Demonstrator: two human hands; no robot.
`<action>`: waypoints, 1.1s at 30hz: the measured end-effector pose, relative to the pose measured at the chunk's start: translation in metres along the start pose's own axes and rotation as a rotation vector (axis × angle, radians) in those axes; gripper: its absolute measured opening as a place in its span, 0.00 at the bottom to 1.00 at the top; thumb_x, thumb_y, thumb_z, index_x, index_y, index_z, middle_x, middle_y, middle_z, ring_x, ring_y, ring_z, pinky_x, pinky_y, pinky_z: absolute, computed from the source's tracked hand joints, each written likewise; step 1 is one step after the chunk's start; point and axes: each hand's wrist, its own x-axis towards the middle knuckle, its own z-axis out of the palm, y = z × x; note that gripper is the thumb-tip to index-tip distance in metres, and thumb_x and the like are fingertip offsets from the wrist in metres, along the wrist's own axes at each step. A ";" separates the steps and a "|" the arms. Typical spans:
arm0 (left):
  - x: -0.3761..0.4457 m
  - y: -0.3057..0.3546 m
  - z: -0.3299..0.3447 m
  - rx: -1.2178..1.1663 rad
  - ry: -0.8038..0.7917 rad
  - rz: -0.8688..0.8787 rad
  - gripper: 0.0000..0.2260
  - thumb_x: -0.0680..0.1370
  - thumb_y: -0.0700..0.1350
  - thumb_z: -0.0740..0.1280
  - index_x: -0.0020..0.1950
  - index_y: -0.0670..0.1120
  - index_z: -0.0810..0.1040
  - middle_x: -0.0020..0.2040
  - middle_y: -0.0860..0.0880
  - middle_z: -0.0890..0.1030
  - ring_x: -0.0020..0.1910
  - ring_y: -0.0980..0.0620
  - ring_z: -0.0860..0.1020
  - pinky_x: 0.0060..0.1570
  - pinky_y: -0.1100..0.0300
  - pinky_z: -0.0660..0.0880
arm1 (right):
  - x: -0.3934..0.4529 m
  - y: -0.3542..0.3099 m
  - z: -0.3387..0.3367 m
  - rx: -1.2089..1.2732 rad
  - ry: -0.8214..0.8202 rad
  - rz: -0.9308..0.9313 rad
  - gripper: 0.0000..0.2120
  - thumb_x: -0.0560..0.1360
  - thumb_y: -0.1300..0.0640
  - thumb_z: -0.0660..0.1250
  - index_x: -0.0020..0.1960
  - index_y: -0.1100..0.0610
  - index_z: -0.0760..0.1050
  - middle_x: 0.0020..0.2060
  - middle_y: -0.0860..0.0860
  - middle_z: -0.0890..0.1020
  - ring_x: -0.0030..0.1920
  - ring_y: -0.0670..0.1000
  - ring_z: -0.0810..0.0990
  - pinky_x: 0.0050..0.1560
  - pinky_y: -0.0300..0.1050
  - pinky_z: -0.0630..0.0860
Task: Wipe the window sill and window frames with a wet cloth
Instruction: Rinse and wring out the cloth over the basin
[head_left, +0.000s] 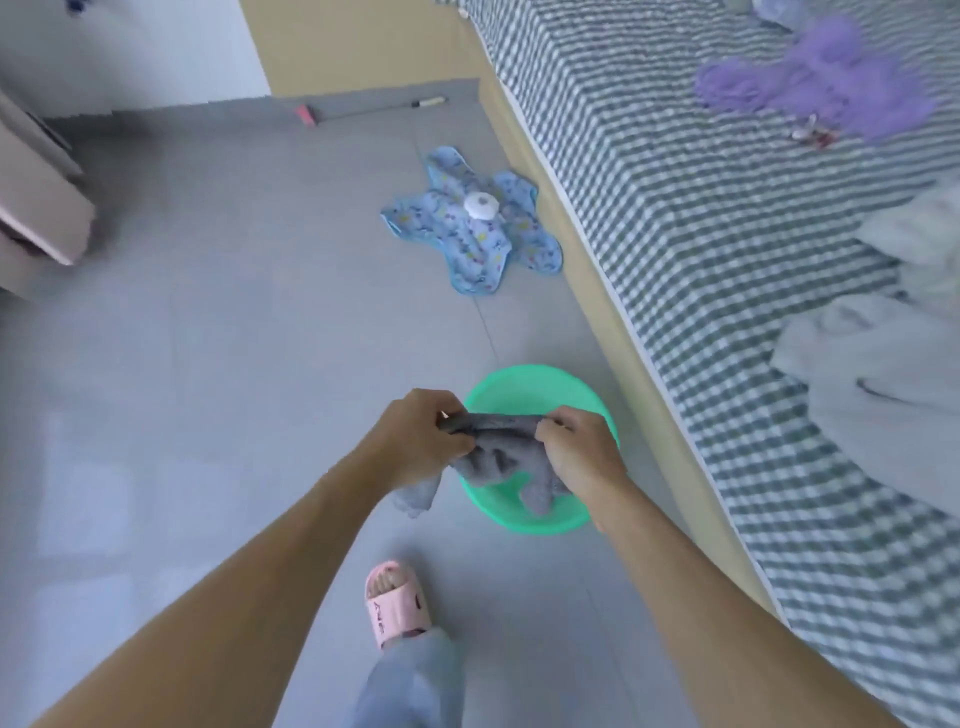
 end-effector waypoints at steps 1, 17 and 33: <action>0.039 0.000 0.016 0.025 -0.026 0.008 0.05 0.74 0.42 0.68 0.48 0.49 0.79 0.44 0.47 0.82 0.46 0.47 0.79 0.39 0.61 0.72 | 0.031 0.017 -0.001 0.004 0.029 0.008 0.10 0.74 0.60 0.63 0.34 0.53 0.73 0.31 0.47 0.76 0.39 0.54 0.75 0.44 0.48 0.72; 0.362 -0.164 0.310 0.491 -0.117 0.203 0.19 0.79 0.48 0.63 0.70 0.56 0.72 0.76 0.51 0.62 0.73 0.47 0.60 0.67 0.51 0.67 | 0.345 0.321 0.109 -0.260 0.010 -0.045 0.19 0.74 0.62 0.62 0.64 0.56 0.77 0.60 0.56 0.80 0.63 0.59 0.75 0.59 0.48 0.73; 0.448 -0.247 0.407 0.766 0.395 0.162 0.29 0.77 0.61 0.50 0.75 0.54 0.67 0.77 0.41 0.64 0.75 0.35 0.59 0.69 0.34 0.52 | 0.420 0.398 0.190 -0.734 0.227 -0.402 0.32 0.76 0.41 0.43 0.79 0.48 0.58 0.80 0.55 0.51 0.79 0.59 0.48 0.76 0.62 0.40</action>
